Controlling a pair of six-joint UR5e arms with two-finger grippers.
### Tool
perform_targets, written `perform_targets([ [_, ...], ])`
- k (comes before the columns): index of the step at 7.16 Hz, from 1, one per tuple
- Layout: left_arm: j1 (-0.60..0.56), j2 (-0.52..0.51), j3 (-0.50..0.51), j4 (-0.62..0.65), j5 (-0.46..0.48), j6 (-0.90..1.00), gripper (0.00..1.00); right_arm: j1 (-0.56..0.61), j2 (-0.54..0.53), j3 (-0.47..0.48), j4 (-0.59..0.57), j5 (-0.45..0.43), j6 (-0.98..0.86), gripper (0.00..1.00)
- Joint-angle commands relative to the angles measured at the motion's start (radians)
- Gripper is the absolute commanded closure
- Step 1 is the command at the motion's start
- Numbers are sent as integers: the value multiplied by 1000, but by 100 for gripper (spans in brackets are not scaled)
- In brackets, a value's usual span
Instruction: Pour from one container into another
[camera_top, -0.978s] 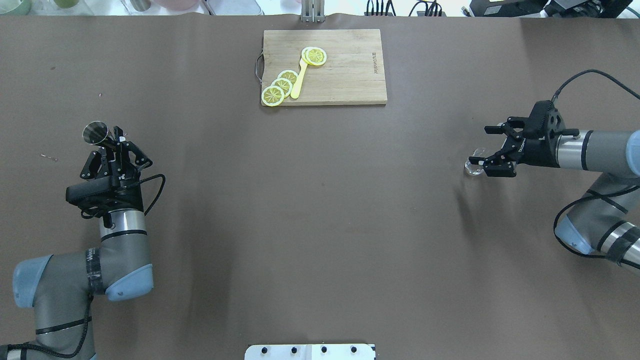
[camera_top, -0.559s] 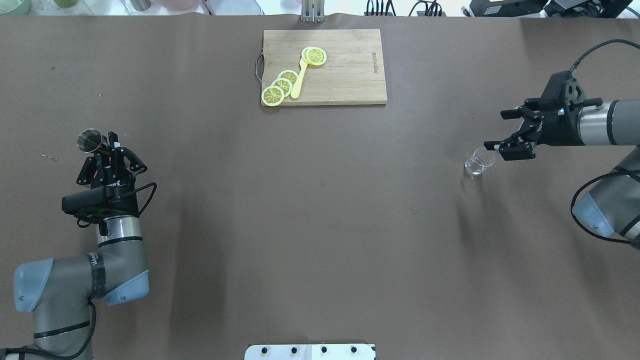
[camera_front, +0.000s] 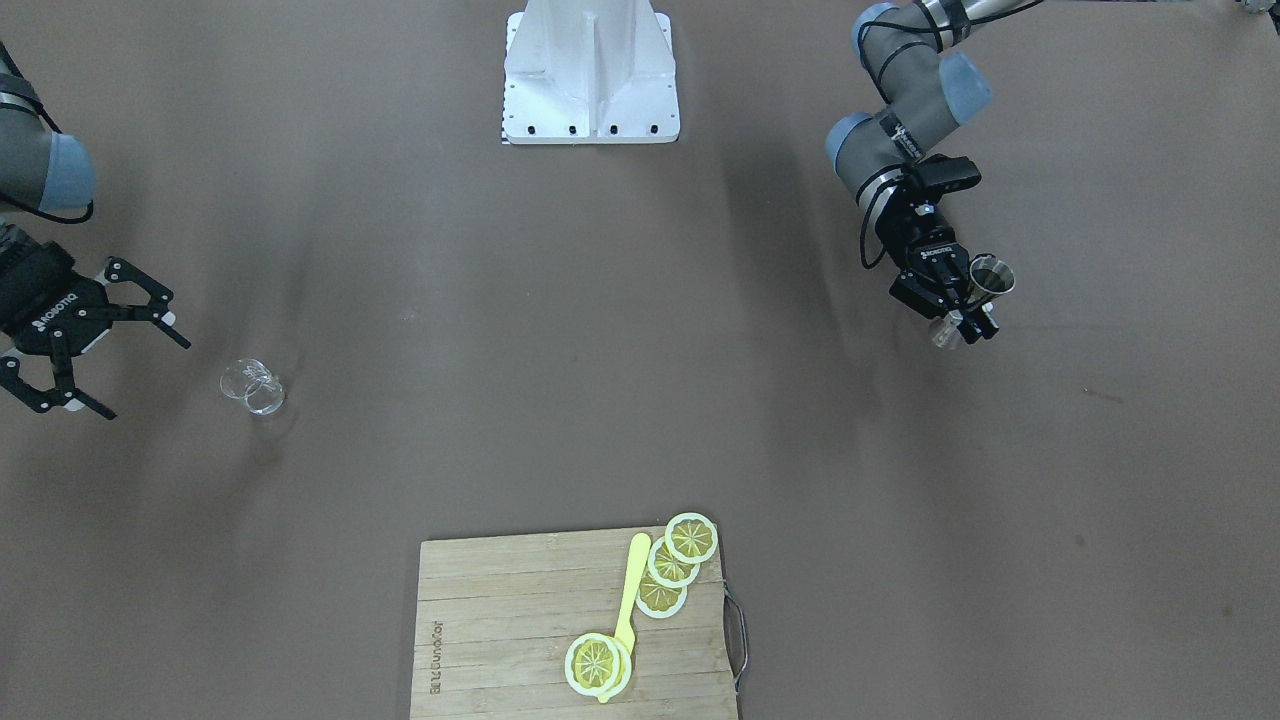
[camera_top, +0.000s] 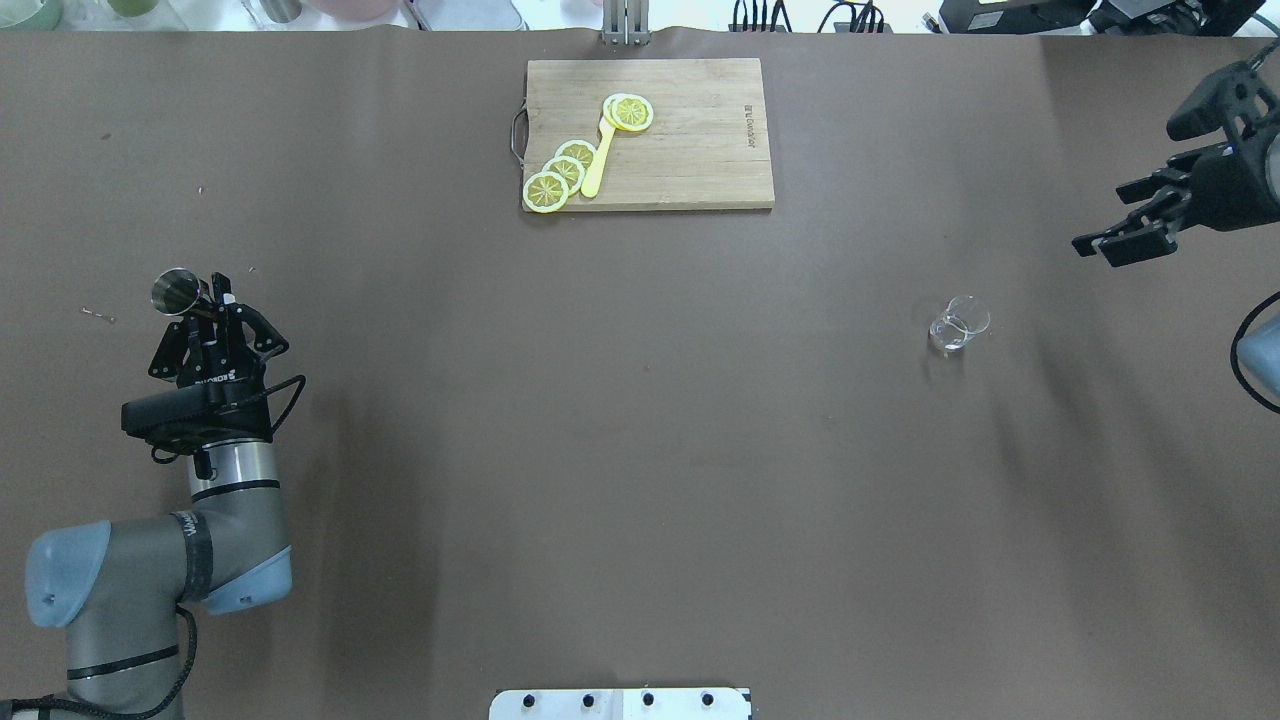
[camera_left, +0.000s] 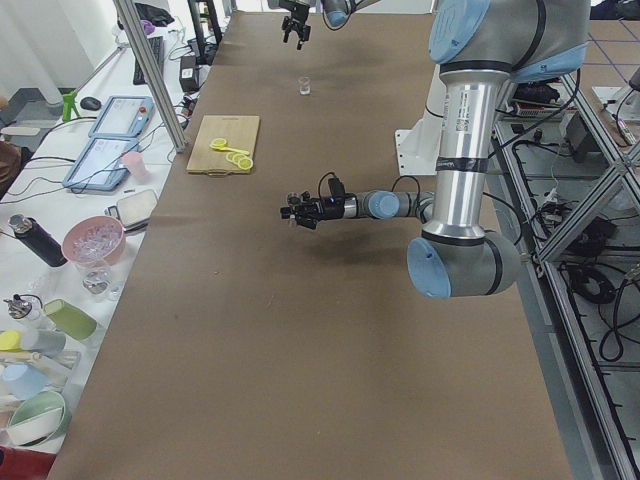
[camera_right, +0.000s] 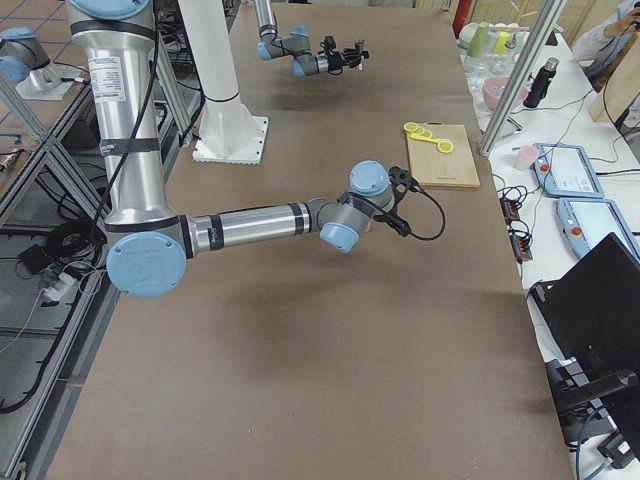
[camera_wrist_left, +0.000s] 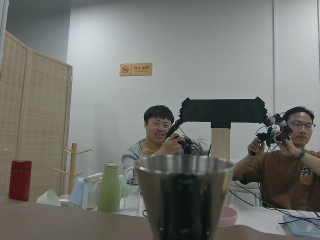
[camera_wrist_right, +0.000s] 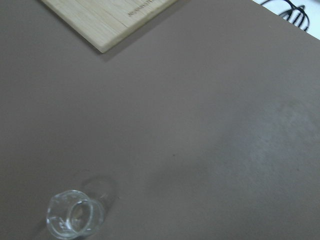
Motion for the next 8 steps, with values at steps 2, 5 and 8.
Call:
perform_targets([
  [2, 10, -3, 48, 49, 16, -55, 100, 152, 7, 2, -403, 67, -4, 0],
  [5, 19, -1, 60, 47, 35, -71, 100, 252, 2, -2, -802, 58, -7, 0],
  [8, 8, -10, 91, 49, 32, -72, 100, 294, -28, 5, -920, 13, -7, 0],
])
